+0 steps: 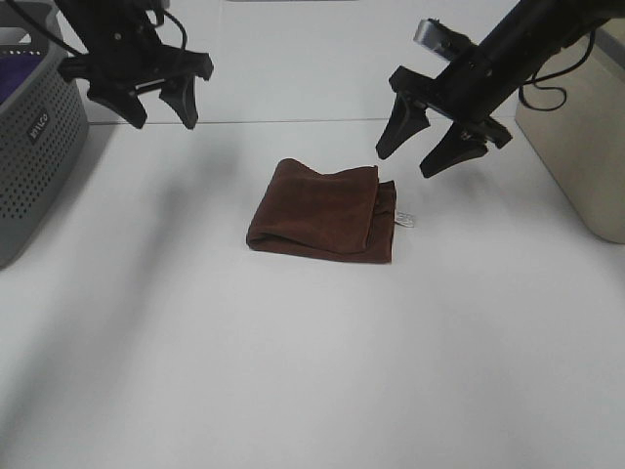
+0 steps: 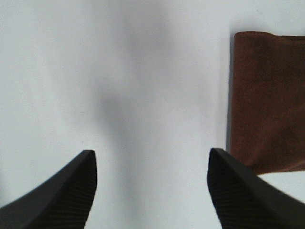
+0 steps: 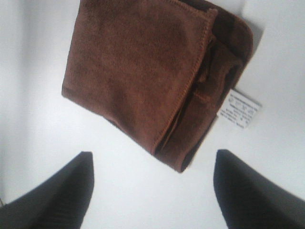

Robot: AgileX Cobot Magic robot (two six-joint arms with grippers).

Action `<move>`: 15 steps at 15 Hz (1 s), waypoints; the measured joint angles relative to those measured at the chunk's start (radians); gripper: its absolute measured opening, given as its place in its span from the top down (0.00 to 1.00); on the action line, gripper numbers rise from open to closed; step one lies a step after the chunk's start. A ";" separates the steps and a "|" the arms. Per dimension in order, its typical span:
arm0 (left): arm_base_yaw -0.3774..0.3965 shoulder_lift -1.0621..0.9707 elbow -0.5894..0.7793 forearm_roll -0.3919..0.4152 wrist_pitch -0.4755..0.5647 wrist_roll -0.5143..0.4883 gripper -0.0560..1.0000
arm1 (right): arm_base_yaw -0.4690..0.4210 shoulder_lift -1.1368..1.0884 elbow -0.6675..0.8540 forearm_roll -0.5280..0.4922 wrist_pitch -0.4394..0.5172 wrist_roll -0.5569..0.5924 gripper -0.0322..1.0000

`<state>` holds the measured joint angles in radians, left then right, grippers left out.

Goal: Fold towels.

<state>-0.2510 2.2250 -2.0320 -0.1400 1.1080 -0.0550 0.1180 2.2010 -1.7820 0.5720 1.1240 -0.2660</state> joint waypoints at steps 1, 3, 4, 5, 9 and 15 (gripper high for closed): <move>0.000 -0.047 0.000 0.012 0.030 0.000 0.34 | 0.000 -0.039 0.000 -0.033 0.036 0.023 0.32; 0.000 -0.138 0.000 0.039 0.093 0.000 0.34 | 0.000 -0.115 0.000 -0.095 0.077 0.083 0.32; 0.000 -0.183 0.000 0.058 0.101 0.000 0.34 | 0.000 -0.154 0.000 -0.128 0.078 0.113 0.32; 0.000 -0.233 0.000 0.081 0.102 -0.007 0.34 | 0.000 -0.193 0.000 -0.164 0.078 0.138 0.32; 0.000 -0.502 0.056 0.116 0.104 -0.019 0.34 | 0.000 -0.476 0.119 -0.315 0.081 0.188 0.32; 0.000 -0.877 0.568 0.130 0.106 -0.023 0.34 | 0.000 -0.838 0.548 -0.355 0.089 0.146 0.32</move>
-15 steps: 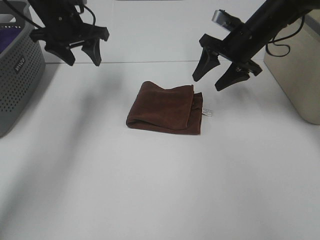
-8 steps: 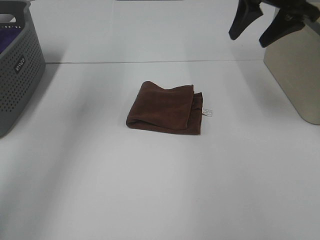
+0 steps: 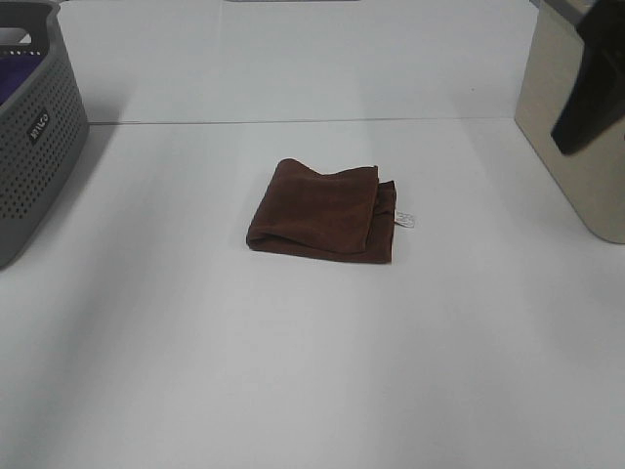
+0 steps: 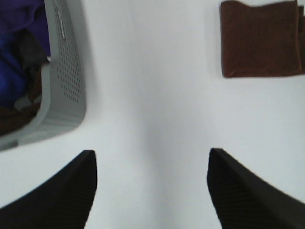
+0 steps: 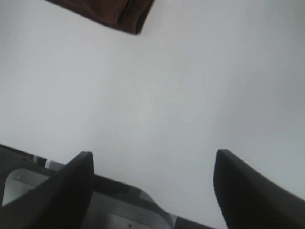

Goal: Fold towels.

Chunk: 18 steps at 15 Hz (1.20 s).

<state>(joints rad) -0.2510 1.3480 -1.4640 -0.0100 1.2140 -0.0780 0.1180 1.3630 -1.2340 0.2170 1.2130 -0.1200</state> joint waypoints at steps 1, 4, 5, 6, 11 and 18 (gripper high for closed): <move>0.000 -0.067 0.101 0.000 0.000 0.000 0.34 | 0.000 -0.063 0.092 0.000 0.000 -0.001 0.32; 0.000 -0.285 0.405 0.000 0.002 0.000 0.34 | 0.000 -0.243 0.339 -0.011 -0.012 -0.002 0.32; 0.000 -0.355 0.483 0.000 0.002 0.000 0.34 | 0.000 -0.307 0.414 -0.025 -0.018 -0.003 0.32; 0.000 -0.433 0.552 0.000 0.004 0.000 0.34 | 0.000 -0.366 0.473 -0.039 -0.019 -0.003 0.32; 0.000 -0.743 0.774 0.000 -0.004 0.011 0.34 | 0.000 -0.634 0.663 -0.074 -0.075 -0.004 0.32; 0.000 -0.937 0.957 0.001 -0.155 0.095 0.34 | 0.000 -0.851 0.726 -0.093 -0.148 -0.010 0.32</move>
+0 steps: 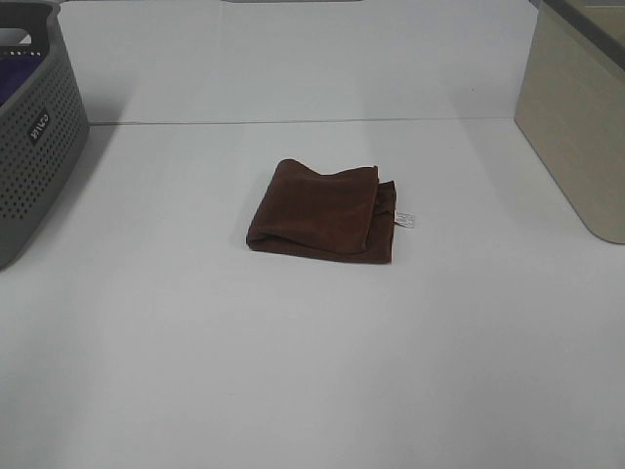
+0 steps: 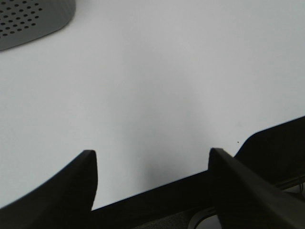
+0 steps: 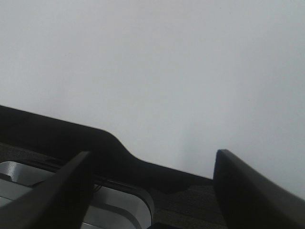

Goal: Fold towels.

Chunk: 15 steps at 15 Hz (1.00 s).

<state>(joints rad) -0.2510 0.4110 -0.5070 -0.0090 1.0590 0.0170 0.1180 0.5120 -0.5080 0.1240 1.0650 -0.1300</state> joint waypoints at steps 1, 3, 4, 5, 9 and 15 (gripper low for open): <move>0.000 0.000 0.000 -0.001 -0.002 0.004 0.34 | 0.000 -0.001 0.000 0.000 0.000 0.000 0.32; 0.000 -0.001 0.000 -0.006 -0.002 0.006 0.34 | 0.000 -0.005 0.000 0.000 0.000 0.000 0.32; 0.000 -0.001 0.000 -0.013 -0.002 0.007 0.34 | 0.000 -0.006 0.000 0.000 0.000 0.000 0.32; 0.000 -0.002 0.000 -0.021 -0.002 0.007 0.34 | 0.000 -0.006 0.000 0.000 0.000 0.000 0.32; 0.000 -0.002 0.000 -0.026 -0.003 0.007 0.34 | 0.000 -0.006 0.000 0.000 0.000 0.000 0.32; 0.000 -0.002 0.000 -0.026 -0.004 0.007 0.34 | 0.000 -0.009 0.000 0.000 0.000 0.000 0.32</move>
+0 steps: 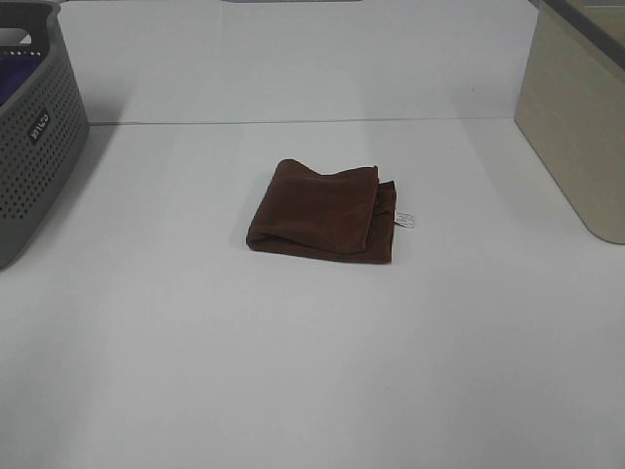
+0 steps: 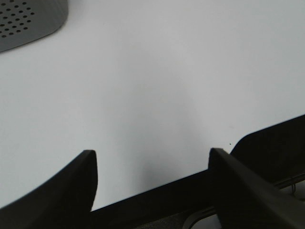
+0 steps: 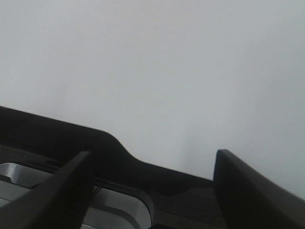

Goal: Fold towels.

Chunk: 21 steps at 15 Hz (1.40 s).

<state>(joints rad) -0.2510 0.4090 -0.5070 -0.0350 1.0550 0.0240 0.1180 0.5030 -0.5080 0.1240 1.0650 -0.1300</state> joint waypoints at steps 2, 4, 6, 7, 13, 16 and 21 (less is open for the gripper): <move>0.000 -0.003 0.000 0.000 0.000 0.000 0.34 | 0.000 -0.034 0.000 0.000 0.000 0.000 0.32; 0.004 -0.028 0.000 0.000 0.000 0.000 0.34 | 0.000 -0.076 0.000 0.001 0.001 0.000 0.32; 0.065 -0.095 0.000 -0.002 -0.001 0.000 0.34 | 0.000 -0.141 0.000 0.001 0.001 0.000 0.32; 0.114 -0.143 0.000 -0.002 -0.001 0.000 0.34 | 0.000 -0.183 0.000 0.001 0.001 -0.001 0.32; 0.233 -0.399 0.000 -0.001 0.000 0.000 0.34 | -0.001 -0.413 0.002 0.004 0.002 -0.001 0.32; 0.225 -0.414 0.000 -0.001 0.000 0.000 0.34 | -0.094 -0.440 0.002 0.008 0.002 -0.001 0.32; 0.213 -0.414 0.006 0.000 0.000 0.000 0.34 | -0.120 -0.507 0.003 0.019 0.002 -0.001 0.32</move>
<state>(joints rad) -0.0380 -0.0050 -0.5010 -0.0350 1.0550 0.0240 -0.0020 -0.0040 -0.5050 0.1430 1.0670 -0.1310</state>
